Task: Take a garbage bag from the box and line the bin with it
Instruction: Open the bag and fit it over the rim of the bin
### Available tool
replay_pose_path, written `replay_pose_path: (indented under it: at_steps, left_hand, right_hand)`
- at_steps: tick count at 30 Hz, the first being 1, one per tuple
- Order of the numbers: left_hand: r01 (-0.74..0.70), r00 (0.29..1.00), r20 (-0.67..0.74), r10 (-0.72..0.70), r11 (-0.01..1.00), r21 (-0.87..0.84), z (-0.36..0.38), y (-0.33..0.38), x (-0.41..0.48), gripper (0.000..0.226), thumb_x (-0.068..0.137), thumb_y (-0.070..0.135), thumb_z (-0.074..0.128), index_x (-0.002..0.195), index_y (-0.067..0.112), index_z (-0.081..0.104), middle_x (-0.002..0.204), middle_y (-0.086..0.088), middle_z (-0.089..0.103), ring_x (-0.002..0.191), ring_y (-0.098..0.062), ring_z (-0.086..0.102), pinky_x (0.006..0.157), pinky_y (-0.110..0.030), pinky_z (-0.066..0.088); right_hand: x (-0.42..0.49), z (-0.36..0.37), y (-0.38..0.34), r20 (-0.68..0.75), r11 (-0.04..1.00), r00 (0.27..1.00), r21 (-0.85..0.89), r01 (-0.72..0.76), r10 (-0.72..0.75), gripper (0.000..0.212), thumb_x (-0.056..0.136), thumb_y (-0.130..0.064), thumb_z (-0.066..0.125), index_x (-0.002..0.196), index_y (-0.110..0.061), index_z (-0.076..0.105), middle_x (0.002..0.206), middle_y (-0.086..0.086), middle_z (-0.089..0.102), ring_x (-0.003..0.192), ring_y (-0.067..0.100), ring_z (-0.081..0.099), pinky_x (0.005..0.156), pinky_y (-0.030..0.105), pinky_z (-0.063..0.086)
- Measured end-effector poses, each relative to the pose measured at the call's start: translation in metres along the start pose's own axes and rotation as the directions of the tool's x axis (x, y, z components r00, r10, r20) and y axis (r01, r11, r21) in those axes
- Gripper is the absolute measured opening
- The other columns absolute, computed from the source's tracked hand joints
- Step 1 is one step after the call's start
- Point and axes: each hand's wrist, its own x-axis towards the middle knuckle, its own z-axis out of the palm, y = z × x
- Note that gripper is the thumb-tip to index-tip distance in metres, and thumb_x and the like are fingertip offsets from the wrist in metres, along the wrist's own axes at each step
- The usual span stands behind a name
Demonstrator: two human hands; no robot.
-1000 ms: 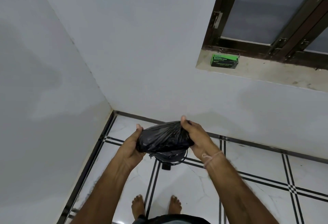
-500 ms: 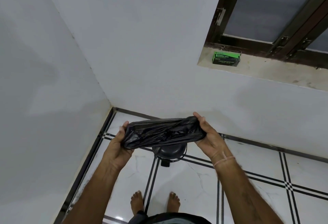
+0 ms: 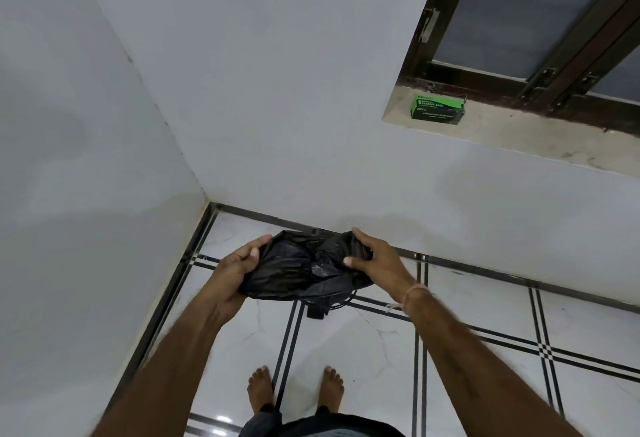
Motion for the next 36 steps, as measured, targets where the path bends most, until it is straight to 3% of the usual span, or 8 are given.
replay_pose_path:
  at_steps: [4, 8, 12, 17, 21, 25, 32, 36]
  left_hand:
    - [-0.266, 0.959, -0.041, 0.279, 0.943, 0.2, 0.02, 0.023, -0.001, 0.032, 0.106, 0.015, 0.054, 0.134, 0.022, 0.066, 0.131, 0.003, 0.072, 0.126, -0.016, 0.064, 0.104, -0.031, 0.053]
    - [-0.481, 0.861, -0.041, 0.508, 0.837, 0.26, 0.035, 0.044, -0.011, 0.036, 0.107, 0.018, 0.05, 0.142, 0.022, 0.059, 0.132, 0.017, 0.065, 0.123, 0.005, 0.061, 0.099, -0.014, 0.05]
    - [-0.288, 0.946, -0.032, 0.322, 0.883, 0.37, 0.026, 0.026, 0.013, 0.035, 0.108, 0.021, 0.048, 0.142, 0.021, 0.058, 0.141, 0.005, 0.06, 0.138, -0.015, 0.054, 0.114, -0.03, 0.043]
    - [-0.342, 0.936, -0.035, 0.35, 0.929, 0.144, 0.004, 0.035, 0.012, 0.037, 0.108, 0.031, 0.049, 0.144, 0.026, 0.059, 0.142, 0.006, 0.064, 0.132, -0.008, 0.058, 0.108, -0.031, 0.047]
    - [-0.229, 0.971, -0.009, 0.238, 0.945, 0.235, -0.004, 0.02, 0.02, 0.04, 0.108, 0.018, 0.05, 0.147, 0.023, 0.055, 0.141, 0.003, 0.062, 0.135, -0.016, 0.056, 0.098, -0.019, 0.052]
    - [-0.251, 0.967, 0.004, 0.256, 0.943, 0.22, -0.019, 0.025, 0.026, 0.045, 0.106, 0.012, 0.052, 0.15, 0.025, 0.052, 0.146, 0.003, 0.061, 0.135, -0.014, 0.056, 0.115, -0.036, 0.044]
    - [-0.309, 0.951, 0.06, 0.304, 0.926, 0.218, -0.038, 0.039, 0.034, 0.032, 0.105, 0.01, 0.053, 0.124, 0.026, 0.073, 0.132, -0.003, 0.071, 0.127, -0.02, 0.064, 0.104, -0.033, 0.053]
    - [-0.306, 0.952, 0.048, 0.303, 0.932, 0.195, -0.038, 0.042, 0.034, 0.032, 0.106, 0.009, 0.052, 0.131, 0.017, 0.069, 0.129, -0.002, 0.073, 0.123, -0.016, 0.066, 0.095, -0.023, 0.056]
  right_hand:
    - [0.005, 0.006, -0.051, -0.09, 0.961, 0.967, -0.166, 0.223, -0.24, 0.099, 0.083, -0.027, 0.086, 0.164, -0.018, 0.029, 0.168, -0.002, 0.033, 0.155, 0.014, 0.031, 0.126, 0.024, 0.022]
    - [-0.01, 0.008, -0.074, -0.346, 0.83, 0.763, -0.353, 0.433, -0.545, 0.09, 0.092, -0.032, 0.076, 0.165, -0.026, 0.022, 0.165, -0.009, 0.033, 0.146, -0.005, 0.031, 0.111, 0.001, 0.025]
    - [0.007, 0.032, -0.03, 0.039, 0.911, 0.977, -0.355, 0.211, -0.212, 0.093, 0.086, -0.027, 0.083, 0.162, -0.018, 0.031, 0.159, 0.006, 0.048, 0.148, 0.025, 0.045, 0.115, 0.02, 0.034]
    - [0.001, 0.023, -0.055, -0.257, 0.95, 0.915, -0.053, 0.308, -0.311, 0.084, 0.087, -0.029, 0.083, 0.159, -0.022, 0.041, 0.161, -0.012, 0.042, 0.149, -0.001, 0.036, 0.121, 0.012, 0.026]
    - [0.0, 0.038, -0.034, -0.065, 0.985, 0.983, -0.038, 0.171, -0.173, 0.089, 0.082, -0.027, 0.087, 0.159, -0.02, 0.042, 0.157, -0.012, 0.044, 0.15, 0.011, 0.041, 0.126, 0.036, 0.03]
    - [0.01, 0.04, -0.048, -0.064, 0.983, 0.991, 0.136, 0.122, -0.114, 0.097, 0.081, -0.024, 0.088, 0.162, -0.025, 0.033, 0.164, -0.008, 0.039, 0.152, 0.008, 0.035, 0.127, 0.035, 0.027]
    - [0.006, 0.05, -0.058, -0.028, 0.976, 0.997, 0.205, 0.076, -0.072, 0.107, 0.088, -0.016, 0.081, 0.165, -0.036, 0.011, 0.171, -0.013, 0.022, 0.156, 0.005, 0.018, 0.128, 0.032, 0.018]
    - [0.006, 0.049, -0.05, -0.052, 0.981, 0.997, 0.184, 0.065, -0.057, 0.109, 0.087, -0.014, 0.082, 0.166, -0.036, 0.01, 0.173, -0.011, 0.017, 0.158, 0.008, 0.017, 0.13, 0.039, 0.021]
